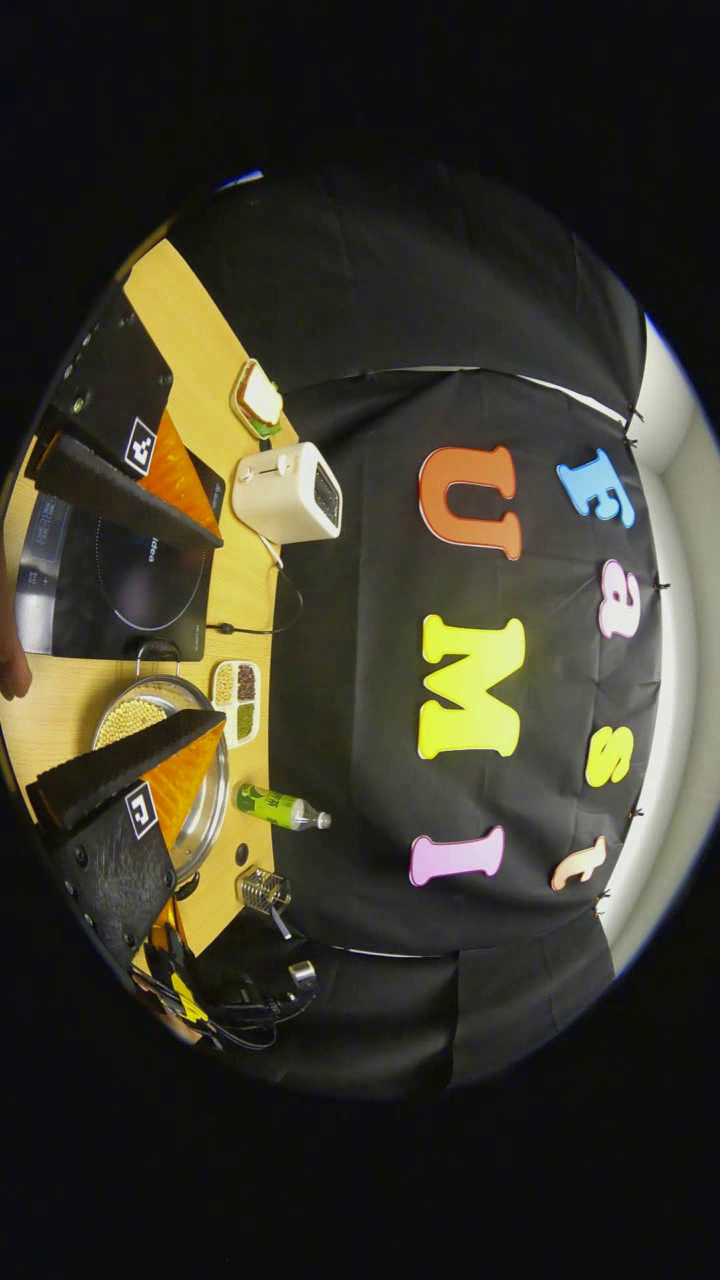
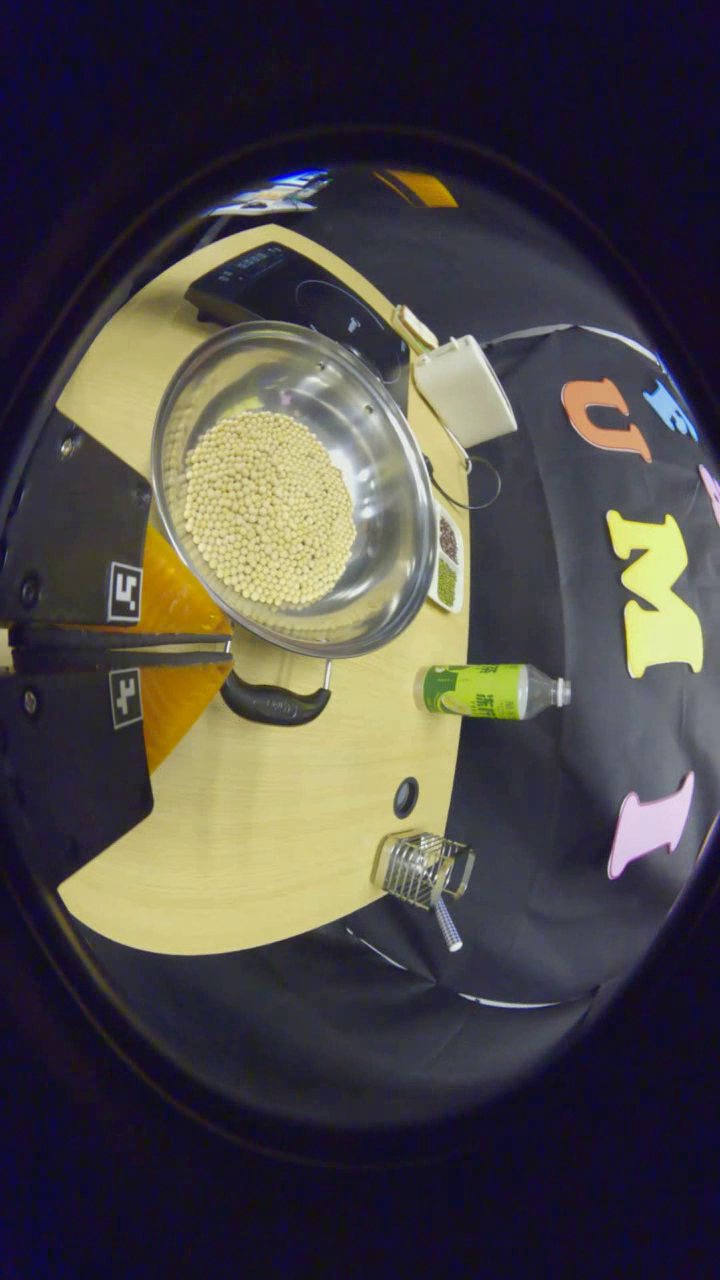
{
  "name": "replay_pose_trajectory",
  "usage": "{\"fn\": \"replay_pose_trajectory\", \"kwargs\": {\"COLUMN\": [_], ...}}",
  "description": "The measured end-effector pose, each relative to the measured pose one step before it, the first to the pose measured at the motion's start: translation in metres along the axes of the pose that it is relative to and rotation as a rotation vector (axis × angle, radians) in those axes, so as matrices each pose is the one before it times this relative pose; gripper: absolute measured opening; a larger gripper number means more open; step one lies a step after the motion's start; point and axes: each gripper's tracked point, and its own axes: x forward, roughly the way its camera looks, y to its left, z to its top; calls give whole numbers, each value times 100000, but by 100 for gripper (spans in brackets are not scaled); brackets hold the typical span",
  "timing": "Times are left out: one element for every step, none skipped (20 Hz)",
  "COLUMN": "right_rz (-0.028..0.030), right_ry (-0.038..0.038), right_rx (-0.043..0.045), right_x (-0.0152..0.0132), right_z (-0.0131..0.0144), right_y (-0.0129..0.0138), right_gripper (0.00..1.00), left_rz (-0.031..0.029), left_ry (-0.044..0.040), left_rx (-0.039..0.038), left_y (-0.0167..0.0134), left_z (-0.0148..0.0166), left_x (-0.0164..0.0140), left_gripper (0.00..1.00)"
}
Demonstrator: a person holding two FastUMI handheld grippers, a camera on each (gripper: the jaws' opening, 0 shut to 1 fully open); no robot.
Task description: First push the handle of the pot to place it horizontally, then grasp the pot with both hands and set it on the induction cooktop.
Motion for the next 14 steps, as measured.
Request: {"fn": "replay_pose_trajectory", "kwargs": {"right_rz": [-1939, -1582, -1740, -1115, -175, 687, 1162, 981, 796, 282, -886, -1763, -130, 135], "right_ry": [-2753, -3178, -3501, -3211, -2916, -2046, -1998, -2190, -1511, -1730, -1129, 318, 1937, 1415], "right_rx": [280, -223, -124, 252, 759, 903, 789, 861, -139, 548, 1856, 2100, 1862, 1746], "right_x": [-315, -385, -413, -390, -400, -310, -323, -143, -222, 12, 60, 323, 205, 262], "right_z": [469, 492, 620, 507, 489, 254, 301, 339, 204, -29, 172, -375, -486, -434], "right_y": [-470, -365, -394, -226, 27, 220, 230, 158, 63, -76, -351, -534, -24, 144], "right_gripper": [4, 4, 4, 2, 3, 7, 15, 34, 53, 72, 91, 94, 98, 99], "left_rz": [-282, -454, -694, -637, -431, -591, -948, -955, -1232, -1367, -1218, -800, -157, 206], "left_ry": [2215, 2137, 2181, 2247, 2306, 2214, 1719, 1666, 2010, 2319, 2456, 1724, 2053, 2176], "left_rx": [61, 161, 167, 187, 111, 154, 278, 104, -273, -825, -1157, -683, -295, 86], "left_y": [-69, -183, -246, -250, -248, -278, -330, -319, -341, -413, -261, -119, 85, 168], "left_z": [-672, -662, -654, -710, -682, -493, -550, -497, -565, -647, -683, -493, -615, -417], "left_x": [490, 563, 493, 584, 577, 551, 636, 550, 612, 594, 600, 556, 555, 491], "left_gripper": [95, 95, 95, 95, 95, 95, 95, 95, 95, 95, 95, 95, 95, 95]}}
